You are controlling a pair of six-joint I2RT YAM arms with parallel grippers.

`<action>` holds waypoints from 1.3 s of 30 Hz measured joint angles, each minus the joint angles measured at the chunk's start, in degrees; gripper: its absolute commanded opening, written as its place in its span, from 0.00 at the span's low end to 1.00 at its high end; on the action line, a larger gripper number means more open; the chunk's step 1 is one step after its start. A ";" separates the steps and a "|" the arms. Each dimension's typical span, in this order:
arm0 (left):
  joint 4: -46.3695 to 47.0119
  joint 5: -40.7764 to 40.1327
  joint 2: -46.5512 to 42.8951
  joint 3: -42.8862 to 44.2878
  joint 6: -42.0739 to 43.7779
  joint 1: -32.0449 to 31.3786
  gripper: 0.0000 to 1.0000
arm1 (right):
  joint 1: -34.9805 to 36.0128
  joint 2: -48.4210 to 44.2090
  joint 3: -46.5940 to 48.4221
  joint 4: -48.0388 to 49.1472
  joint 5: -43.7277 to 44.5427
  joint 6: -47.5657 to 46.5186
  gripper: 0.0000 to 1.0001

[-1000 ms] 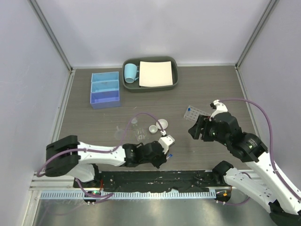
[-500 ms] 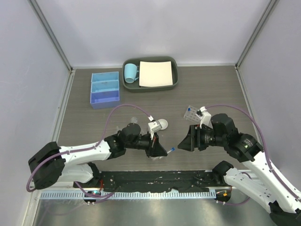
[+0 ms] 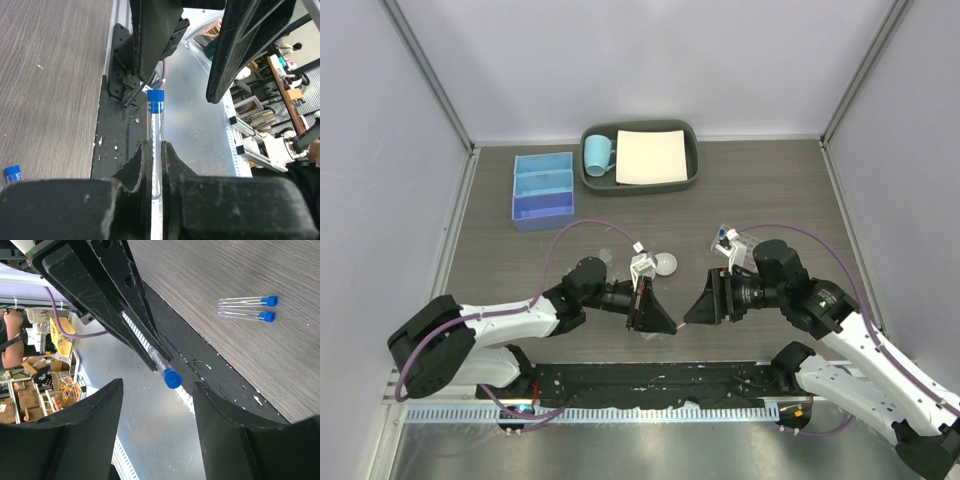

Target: Organize the chemistry lab equipment

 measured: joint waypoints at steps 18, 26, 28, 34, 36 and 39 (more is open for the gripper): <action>6.97 5.46 0.00 -2.21 -4.44 2.69 0.00 | 10.01 2.27 -1.03 5.05 5.22 4.63 0.43; 9.29 5.35 -0.66 -3.02 -5.46 3.17 0.00 | 10.91 2.73 -0.76 6.12 6.73 4.70 0.45; 9.40 5.35 -1.07 -3.28 -5.66 3.32 0.00 | 10.91 3.06 -0.61 6.32 6.99 4.68 0.42; 10.16 5.35 -1.57 -3.65 -5.90 3.43 0.00 | 10.93 3.34 -0.59 6.58 7.61 4.68 0.41; 10.38 5.35 -1.57 -3.89 -5.97 3.54 0.00 | 10.93 3.34 -0.55 6.58 7.67 4.68 0.41; 10.40 5.35 -1.57 -4.02 -6.10 3.58 0.00 | 11.02 3.34 -0.50 6.69 7.82 4.68 0.41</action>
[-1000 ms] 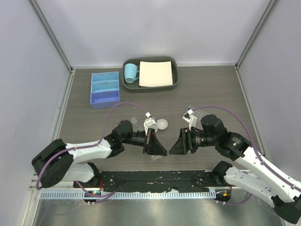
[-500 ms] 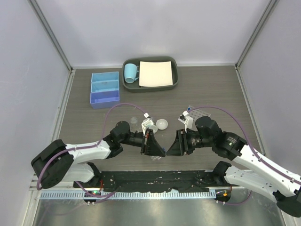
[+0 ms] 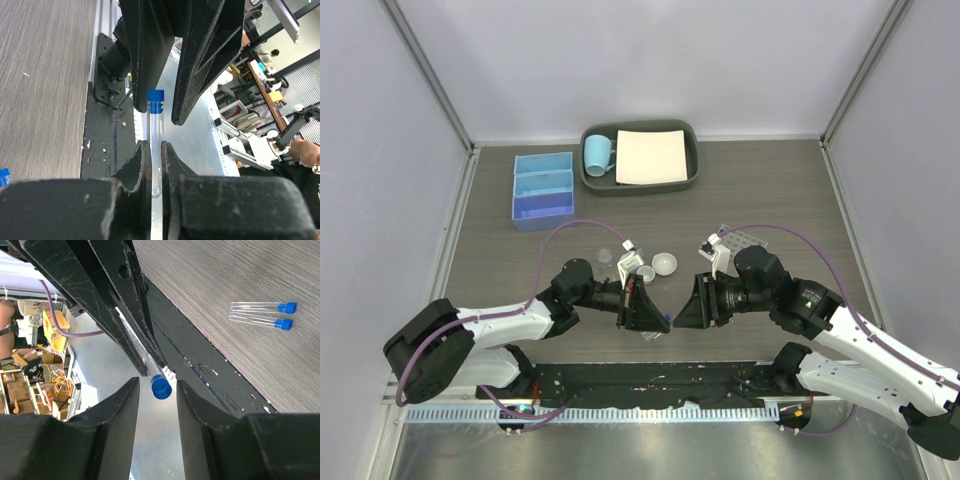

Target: Organize the chemistry lab equipment

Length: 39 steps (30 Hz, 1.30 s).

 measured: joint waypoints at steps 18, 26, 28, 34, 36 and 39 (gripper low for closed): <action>2.21 0.22 0.00 -0.07 -1.09 0.09 0.00 | 0.07 0.79 1.07 1.05 0.37 -0.02 0.22; 2.56 0.50 0.20 -0.07 -1.16 0.11 0.31 | 0.11 0.79 1.18 1.25 0.61 0.04 0.05; 2.32 0.17 0.35 -0.04 -1.22 0.11 0.52 | 0.11 0.79 1.31 1.09 1.09 -0.07 0.04; -14.56 -5.81 -0.57 5.60 2.49 0.11 0.65 | 0.15 1.97 3.41 -0.24 5.31 -0.74 0.02; -22.93 -10.45 -1.90 9.29 4.52 0.17 0.65 | 0.15 2.71 4.13 -1.29 7.37 -1.11 0.02; -37.38 -20.74 -5.22 14.97 7.65 -0.07 0.67 | -0.02 3.76 6.27 -2.86 13.14 -2.08 0.01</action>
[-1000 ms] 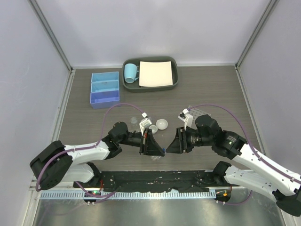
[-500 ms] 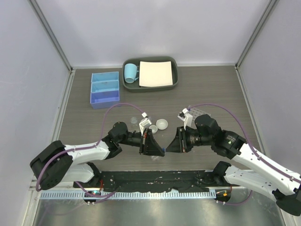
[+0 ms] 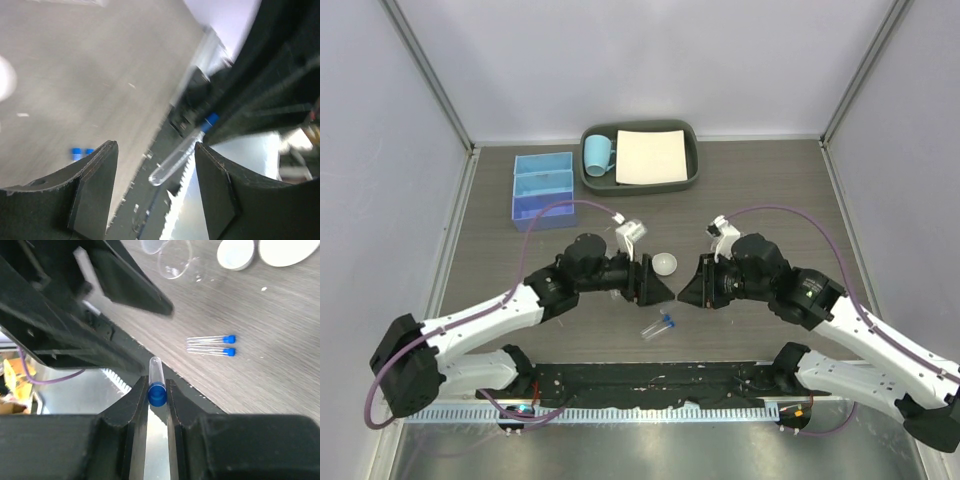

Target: Organize the chemistry lab equipment

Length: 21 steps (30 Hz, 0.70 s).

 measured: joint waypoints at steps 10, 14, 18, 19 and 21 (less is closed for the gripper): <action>-31.56 -38.51 -5.31 11.80 1.92 0.50 0.68 | -0.02 7.69 7.78 -9.46 20.59 -2.19 0.01; -38.29 -42.93 -5.35 11.72 1.88 0.50 0.67 | -3.67 11.78 10.60 -11.89 28.85 -2.91 0.01; -39.08 -43.91 -6.47 9.94 1.88 0.50 0.67 | -13.03 14.88 12.26 -12.20 33.14 -4.13 0.01; -39.19 -44.26 -6.82 9.35 1.86 0.50 0.67 | -14.82 15.47 12.55 -12.22 33.81 -4.50 0.01; -39.69 -44.74 -6.97 8.63 1.84 0.50 0.66 | -17.77 16.92 13.62 -12.28 34.99 -5.16 0.01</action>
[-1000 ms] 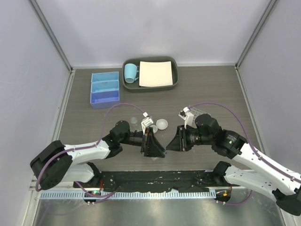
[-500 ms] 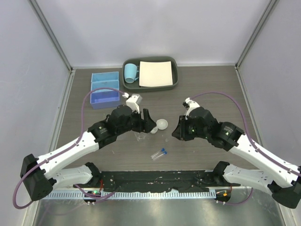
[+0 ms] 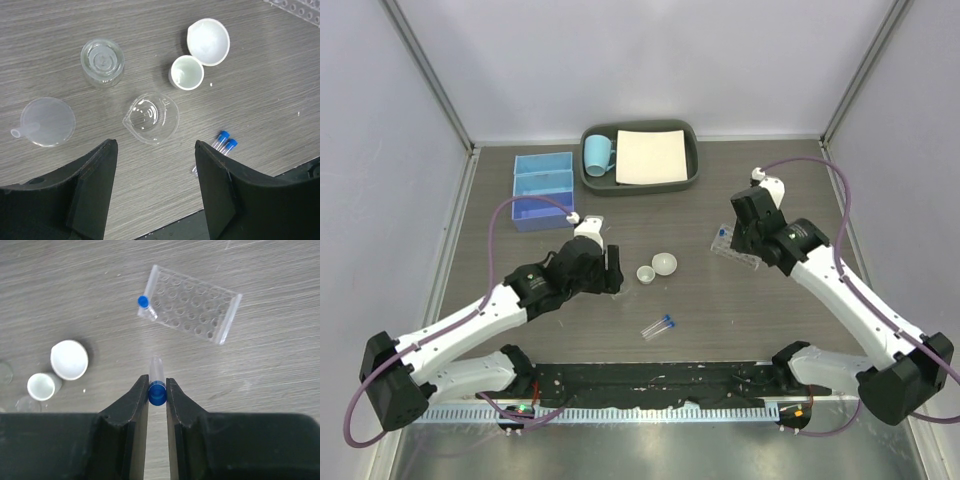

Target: Organize the chemistry lab equipment

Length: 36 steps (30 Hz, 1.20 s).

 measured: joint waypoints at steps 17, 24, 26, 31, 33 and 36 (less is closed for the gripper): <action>-0.11 -0.09 -2.27 -4.74 -1.27 -0.17 0.65 | -6.14 12.22 2.78 6.45 1.66 -3.85 0.01; -0.07 -0.09 -2.58 -4.92 -1.27 -0.63 0.65 | -8.55 14.36 1.75 9.86 -2.60 -5.40 0.01; -0.04 -0.11 -2.58 -4.92 -1.27 -0.76 0.64 | -8.63 15.39 1.51 10.38 -3.50 -5.84 0.01; 0.07 -0.11 -2.58 -4.94 -1.25 -0.83 0.64 | -8.63 16.87 0.81 10.69 -5.38 -6.82 0.01; 0.17 -0.11 -2.58 -5.03 -1.25 -0.83 0.64 | -8.63 16.87 0.24 10.73 -5.62 -6.86 0.01; 0.26 -0.11 -2.58 -5.14 -1.25 -0.83 0.64 | -8.63 16.87 -0.48 10.93 -5.66 -7.08 0.01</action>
